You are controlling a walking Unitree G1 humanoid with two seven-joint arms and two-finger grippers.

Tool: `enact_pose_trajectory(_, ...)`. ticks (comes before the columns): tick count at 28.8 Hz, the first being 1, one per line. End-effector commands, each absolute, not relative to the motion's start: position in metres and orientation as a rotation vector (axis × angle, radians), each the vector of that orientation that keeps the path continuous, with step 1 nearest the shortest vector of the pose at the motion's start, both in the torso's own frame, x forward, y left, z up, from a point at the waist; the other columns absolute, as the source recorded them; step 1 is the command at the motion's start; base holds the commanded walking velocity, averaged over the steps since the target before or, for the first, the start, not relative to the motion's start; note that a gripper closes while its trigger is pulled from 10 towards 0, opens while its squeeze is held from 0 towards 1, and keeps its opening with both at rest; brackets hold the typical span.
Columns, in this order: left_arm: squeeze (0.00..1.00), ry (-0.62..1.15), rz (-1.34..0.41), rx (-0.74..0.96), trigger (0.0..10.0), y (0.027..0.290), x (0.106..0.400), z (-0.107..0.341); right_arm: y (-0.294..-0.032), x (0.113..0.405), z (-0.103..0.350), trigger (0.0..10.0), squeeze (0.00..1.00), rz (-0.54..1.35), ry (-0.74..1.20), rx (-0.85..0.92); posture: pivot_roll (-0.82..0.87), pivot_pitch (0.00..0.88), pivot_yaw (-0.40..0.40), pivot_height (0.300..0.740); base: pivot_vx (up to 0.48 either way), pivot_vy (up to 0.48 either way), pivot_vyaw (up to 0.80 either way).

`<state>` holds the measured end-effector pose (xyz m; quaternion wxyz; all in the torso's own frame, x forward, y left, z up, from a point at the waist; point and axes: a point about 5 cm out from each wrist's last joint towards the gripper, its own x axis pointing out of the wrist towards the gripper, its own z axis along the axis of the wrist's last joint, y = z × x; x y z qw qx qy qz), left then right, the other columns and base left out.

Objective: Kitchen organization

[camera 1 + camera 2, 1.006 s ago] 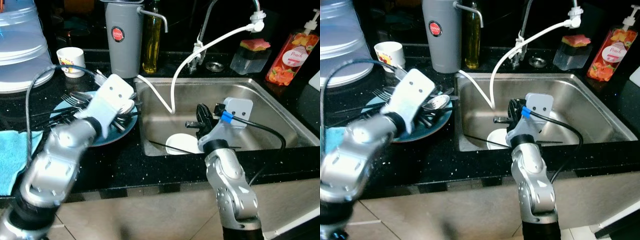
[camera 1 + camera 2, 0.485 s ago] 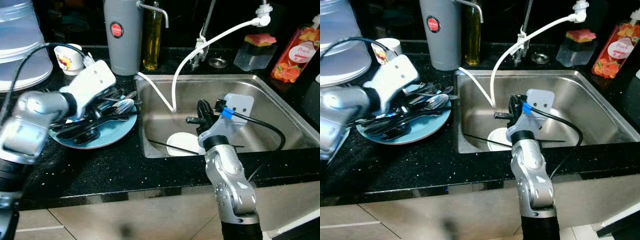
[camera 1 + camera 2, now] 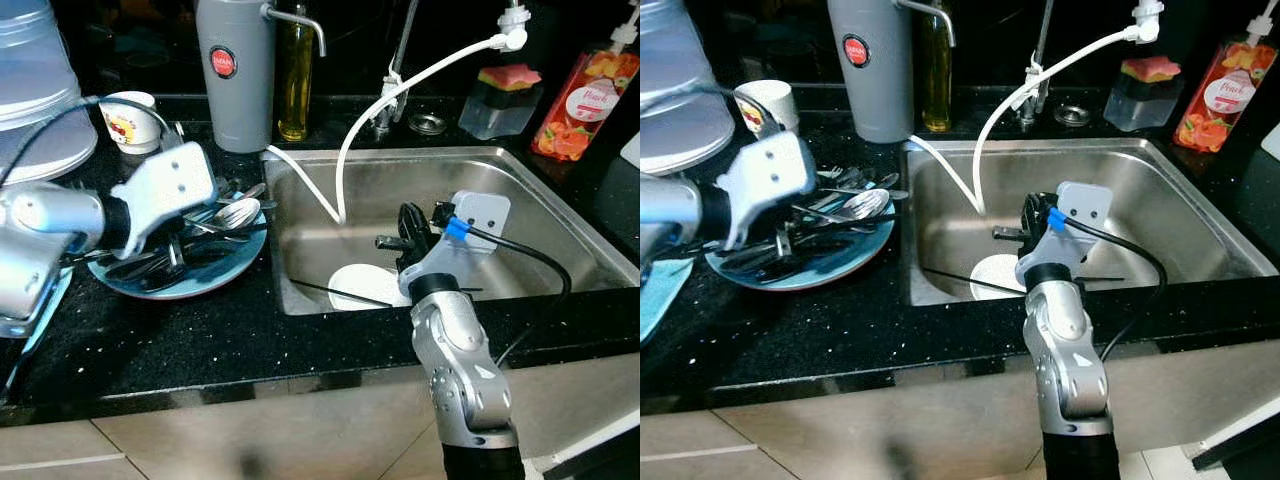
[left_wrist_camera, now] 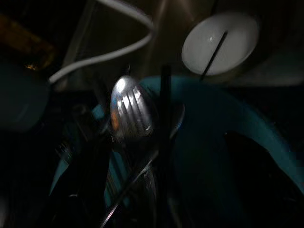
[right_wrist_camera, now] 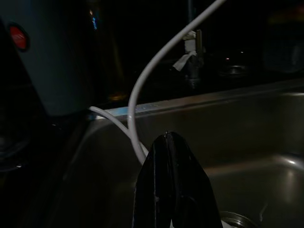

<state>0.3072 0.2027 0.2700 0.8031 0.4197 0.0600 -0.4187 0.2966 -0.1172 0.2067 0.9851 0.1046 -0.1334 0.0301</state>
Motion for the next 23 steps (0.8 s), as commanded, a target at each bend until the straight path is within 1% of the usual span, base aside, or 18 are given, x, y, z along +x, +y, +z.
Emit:
enact_pose_trajectory(1, 0.0, 0.148, -0.861, 0.958, 10.0, 0.209, 0.31, 0.27, -0.118, 0.298, 0.206, 10.0, 0.0, 0.058, -0.274, 0.206, 0.28, 0.0, -0.031, 0.74, 0.0, 0.0, 0.0)
enact_pose_trajectory(8, 0.0, 0.159, -0.856, 0.975, 10.0, 0.209, 0.312, 0.263, -0.117, 0.298, 0.206, 10.0, 0.0, 0.06, -0.275, 0.207, 0.28, 0.0, -0.036, 0.74, 0.0, 0.0, 0.0)
enact_pose_trajectory(9, 0.0, 0.161, -0.849, 0.982, 9.3, 0.209, 0.313, 0.262, -0.117, 0.298, 0.206, 10.0, 0.0, 0.06, -0.274, 0.207, 0.28, 0.0, -0.036, 0.74, 0.0, 0.0, 0.0)
enact_pose_trajectory(10, 0.0, 0.163, -0.846, 0.982, 6.1, 0.209, 0.314, 0.26, -0.117, 0.298, 0.206, 10.0, 0.0, 0.061, -0.273, 0.207, 0.28, 0.0, -0.037, 0.74, 0.0, 0.0, 0.0)
enact_pose_trajectory(11, 0.0, 0.161, -0.847, 0.983, 6.1, 0.208, 0.314, 0.259, -0.117, 0.297, 0.206, 10.0, 0.0, 0.061, -0.273, 0.207, 0.27, 0.0, -0.039, 0.74, 0.0, 0.0, 0.0)
enact_pose_trajectory(12, 0.0, 0.159, -0.848, 0.982, 3.0, 0.208, 0.314, 0.258, -0.117, 0.298, 0.206, 10.0, 0.0, 0.062, -0.273, 0.206, 0.27, 0.0, -0.039, 0.74, 0.0, 0.0, 0.0)
enact_pose_trajectory(14, 0.0, 0.157, -0.849, 0.982, 3.0, 0.207, 0.314, 0.258, -0.117, 0.298, 0.206, 10.0, 0.0, 0.062, -0.273, 0.206, 0.27, 0.0, -0.039, 0.74, 0.0, 0.0, 0.0)
enact_pose_trajectory(15, 0.0, 0.153, -0.848, 0.981, 0.0, 0.206, 0.315, 0.257, -0.117, 0.298, 0.207, 10.0, 0.0, 0.062, -0.273, 0.205, 0.27, 0.0, -0.041, 0.74, 0.0, 0.0, 0.0)
enact_pose_trajectory(23, 0.0, 0.134, -0.84, 0.972, 0.0, 0.205, 0.316, 0.259, -0.118, 0.297, 0.206, 10.0, 0.0, 0.063, -0.271, 0.203, 0.27, 0.0, -0.046, 0.74, 0.0, 0.0, 0.0)
